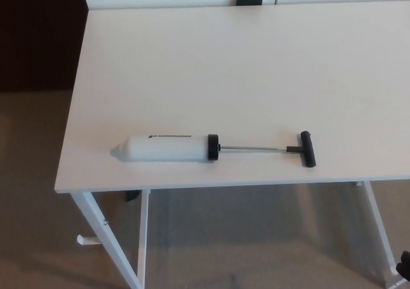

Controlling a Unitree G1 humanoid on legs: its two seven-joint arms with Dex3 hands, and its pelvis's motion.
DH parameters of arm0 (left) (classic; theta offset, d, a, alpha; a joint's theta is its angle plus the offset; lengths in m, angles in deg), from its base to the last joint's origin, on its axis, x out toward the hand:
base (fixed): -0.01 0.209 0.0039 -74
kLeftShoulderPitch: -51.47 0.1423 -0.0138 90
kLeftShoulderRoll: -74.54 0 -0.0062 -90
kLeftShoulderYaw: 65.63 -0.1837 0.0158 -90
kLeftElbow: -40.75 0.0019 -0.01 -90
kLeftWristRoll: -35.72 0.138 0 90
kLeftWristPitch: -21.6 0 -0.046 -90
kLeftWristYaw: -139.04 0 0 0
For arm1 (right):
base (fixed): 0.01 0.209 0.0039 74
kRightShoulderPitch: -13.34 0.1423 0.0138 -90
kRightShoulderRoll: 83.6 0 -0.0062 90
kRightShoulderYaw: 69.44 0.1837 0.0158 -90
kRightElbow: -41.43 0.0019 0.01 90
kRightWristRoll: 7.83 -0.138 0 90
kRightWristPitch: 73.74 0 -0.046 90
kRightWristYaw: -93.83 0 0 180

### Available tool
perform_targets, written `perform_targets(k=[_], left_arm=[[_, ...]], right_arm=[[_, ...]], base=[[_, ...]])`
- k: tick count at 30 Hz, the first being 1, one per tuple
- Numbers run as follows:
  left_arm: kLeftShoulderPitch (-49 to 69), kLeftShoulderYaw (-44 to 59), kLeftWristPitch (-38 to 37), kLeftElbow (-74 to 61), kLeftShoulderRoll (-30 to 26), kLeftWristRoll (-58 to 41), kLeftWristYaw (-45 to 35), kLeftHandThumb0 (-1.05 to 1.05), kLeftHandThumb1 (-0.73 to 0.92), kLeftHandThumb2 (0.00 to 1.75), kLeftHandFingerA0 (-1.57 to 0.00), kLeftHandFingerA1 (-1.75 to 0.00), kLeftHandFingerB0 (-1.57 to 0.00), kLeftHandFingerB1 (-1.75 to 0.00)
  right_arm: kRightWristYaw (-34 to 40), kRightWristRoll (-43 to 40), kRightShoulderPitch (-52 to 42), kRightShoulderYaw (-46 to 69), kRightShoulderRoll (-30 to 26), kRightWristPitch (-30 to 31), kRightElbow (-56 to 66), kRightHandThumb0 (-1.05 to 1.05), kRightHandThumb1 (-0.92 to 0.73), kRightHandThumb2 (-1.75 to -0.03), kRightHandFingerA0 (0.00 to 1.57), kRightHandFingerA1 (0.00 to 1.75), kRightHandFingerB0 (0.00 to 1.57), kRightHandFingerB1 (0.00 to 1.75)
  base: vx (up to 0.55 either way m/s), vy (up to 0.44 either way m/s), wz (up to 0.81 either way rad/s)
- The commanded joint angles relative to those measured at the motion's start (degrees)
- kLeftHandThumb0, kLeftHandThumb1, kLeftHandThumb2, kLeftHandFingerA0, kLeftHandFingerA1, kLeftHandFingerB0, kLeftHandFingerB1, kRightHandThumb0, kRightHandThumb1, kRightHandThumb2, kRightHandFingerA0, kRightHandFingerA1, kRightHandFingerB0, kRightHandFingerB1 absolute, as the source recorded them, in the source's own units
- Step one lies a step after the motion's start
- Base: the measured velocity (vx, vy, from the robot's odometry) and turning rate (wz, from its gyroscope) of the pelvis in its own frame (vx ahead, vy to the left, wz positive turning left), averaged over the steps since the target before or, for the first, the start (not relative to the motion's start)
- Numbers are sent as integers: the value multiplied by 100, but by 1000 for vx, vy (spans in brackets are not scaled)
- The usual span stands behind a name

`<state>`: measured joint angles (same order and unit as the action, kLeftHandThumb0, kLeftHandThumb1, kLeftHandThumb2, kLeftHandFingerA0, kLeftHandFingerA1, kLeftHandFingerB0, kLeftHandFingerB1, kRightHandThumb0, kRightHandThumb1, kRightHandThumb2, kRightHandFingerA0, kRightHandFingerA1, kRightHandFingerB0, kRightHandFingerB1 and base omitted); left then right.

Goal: The robot walks towards a desk on which an air pump is kept in the middle. It lifts it up and holds it with its left hand and uses its right hand to compress it by pushing its handle inwards.

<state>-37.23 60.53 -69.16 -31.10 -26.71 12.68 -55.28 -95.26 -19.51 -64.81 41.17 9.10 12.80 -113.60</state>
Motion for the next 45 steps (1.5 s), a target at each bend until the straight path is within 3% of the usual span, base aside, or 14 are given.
perform_targets(k=[1,7,13,20,21,23,25,26,34,35,36,42,43,45], left_arm=[[-2351,-1651,1657,-4437,-3151,389,-1051,-6,49,57,-14,-32,-16,-28],[-2893,-2478,1827,-4598,-3139,814,-1497,-17,49,57,-17,-31,-17,-28],[-3909,-4314,1905,-4119,-2266,2278,-2262,-14,46,56,-28,-35,-20,-30],[-4299,-5430,2141,-3726,-1858,3099,-2640,-15,45,54,-16,-33,-16,-27],[-4322,-5603,2228,-3647,-1769,3196,-2624,-7,42,88,-3,-50,0,-46],[-4371,-5899,2304,-3448,-1602,3358,-2617,-8,47,91,-2,-50,0,-47],[-4424,-6100,2310,-3290,-1500,3463,-2632,-8,47,91,-2,-50,0,-47],[-4466,-6203,2317,-3198,-1435,3503,-2620,-12,45,54,-16,-30,-14,-27],[-4794,-6811,2549,-2701,-1084,3642,-2523,-13,45,54,-13,-32,-12,-27],[-4855,-6999,2664,-2606,-988,3710,-2487,-10,45,90,-1,-50,0,-48],[-4896,-7149,2756,-2526,-908,3754,-2488,-15,41,58,-10,-28,-7,-21],[-5013,-7564,2878,-2213,-694,3848,-2442,-28,38,52,-2,-26,-4,-25],[-5104,-7777,2911,-2040,-610,3953,-2421,-38,29,67,0,-19,-2,-19],[-5147,-7878,2929,-1952,-570,3996,-2410,-38,29,67,0,-19,-2,-19]], right_arm=[[-351,-69,-373,-69,-58,-77,716,-16,-56,-56,61,53,40,41],[-385,-56,-334,-84,-68,-59,757,-14,-57,-56,62,53,38,40],[-313,40,-261,-166,-61,21,778,-11,-58,-56,67,53,41,40],[-336,26,-276,-203,-60,132,1037,-15,-56,-56,68,54,43,41],[-344,43,-255,-216,-77,115,1004,-15,-57,-56,63,54,42,41],[-342,69,-235,-233,-97,84,956,-15,-58,-56,66,55,43,41],[-327,78,-238,-240,-100,71,955,-15,-58,-56,66,55,43,41],[-323,81,-241,-245,-101,66,961,-16,-57,-56,65,55,43,41],[-237,119,-266,-308,-112,69,1038,-16,-59,-57,67,55,44,42],[-231,90,-278,-292,-110,84,1035,-13,-59,-57,67,54,44,41],[-254,67,-296,-281,-113,90,1042,-14,-57,-56,69,55,44,42],[-268,52,-350,-310,-136,194,1184,-15,-57,-56,66,53,43,40],[-298,24,-342,-312,-145,237,1263,-14,-57,-56,64,53,43,41],[-303,15,-340,-313,-140,246,1303,-14,-57,-56,64,53,43,41]], base=[[0,0,0],[0,0,0],[0,0,0],[0,0,0],[0,0,0],[0,0,0],[0,0,0],[0,0,0],[0,0,0],[0,0,0],[0,0,0],[0,0,0],[0,0,0],[0,0,0]])
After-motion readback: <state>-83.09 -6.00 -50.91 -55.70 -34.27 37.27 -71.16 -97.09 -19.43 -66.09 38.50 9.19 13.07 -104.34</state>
